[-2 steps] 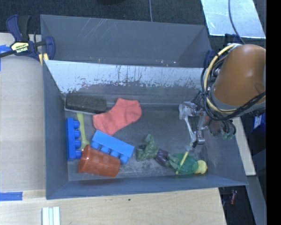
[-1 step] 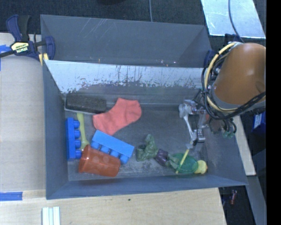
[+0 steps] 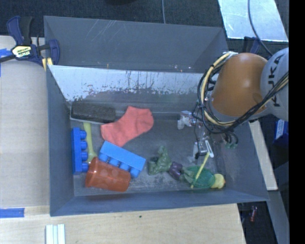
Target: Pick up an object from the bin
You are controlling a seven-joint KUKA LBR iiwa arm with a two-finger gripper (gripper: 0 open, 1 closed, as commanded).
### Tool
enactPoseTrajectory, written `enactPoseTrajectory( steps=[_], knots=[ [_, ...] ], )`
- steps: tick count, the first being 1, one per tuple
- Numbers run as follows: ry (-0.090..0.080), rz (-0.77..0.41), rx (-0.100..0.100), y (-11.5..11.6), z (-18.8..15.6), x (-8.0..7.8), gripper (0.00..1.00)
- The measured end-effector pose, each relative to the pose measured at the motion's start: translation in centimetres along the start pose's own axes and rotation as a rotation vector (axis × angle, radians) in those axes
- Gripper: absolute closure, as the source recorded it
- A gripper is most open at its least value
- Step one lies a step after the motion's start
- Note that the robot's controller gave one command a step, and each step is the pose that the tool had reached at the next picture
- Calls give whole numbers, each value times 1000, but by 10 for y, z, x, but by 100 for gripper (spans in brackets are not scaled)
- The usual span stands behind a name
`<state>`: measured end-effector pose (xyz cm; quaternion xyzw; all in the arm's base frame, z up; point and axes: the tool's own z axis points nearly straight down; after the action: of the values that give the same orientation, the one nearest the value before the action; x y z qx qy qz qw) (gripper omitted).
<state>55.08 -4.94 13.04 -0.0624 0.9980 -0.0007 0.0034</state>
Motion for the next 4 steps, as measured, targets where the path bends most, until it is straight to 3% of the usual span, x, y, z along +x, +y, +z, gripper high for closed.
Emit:
enactPoseTrajectory(
  steps=[1,2,3,4],
  knots=[
    [8,-41,5,41,60,-13,0],
    [-13,-1,5,40,57,6,0],
    [7,-138,5,42,57,-18,0],
    [-9,-120,6,40,59,-35,0]
  ],
)
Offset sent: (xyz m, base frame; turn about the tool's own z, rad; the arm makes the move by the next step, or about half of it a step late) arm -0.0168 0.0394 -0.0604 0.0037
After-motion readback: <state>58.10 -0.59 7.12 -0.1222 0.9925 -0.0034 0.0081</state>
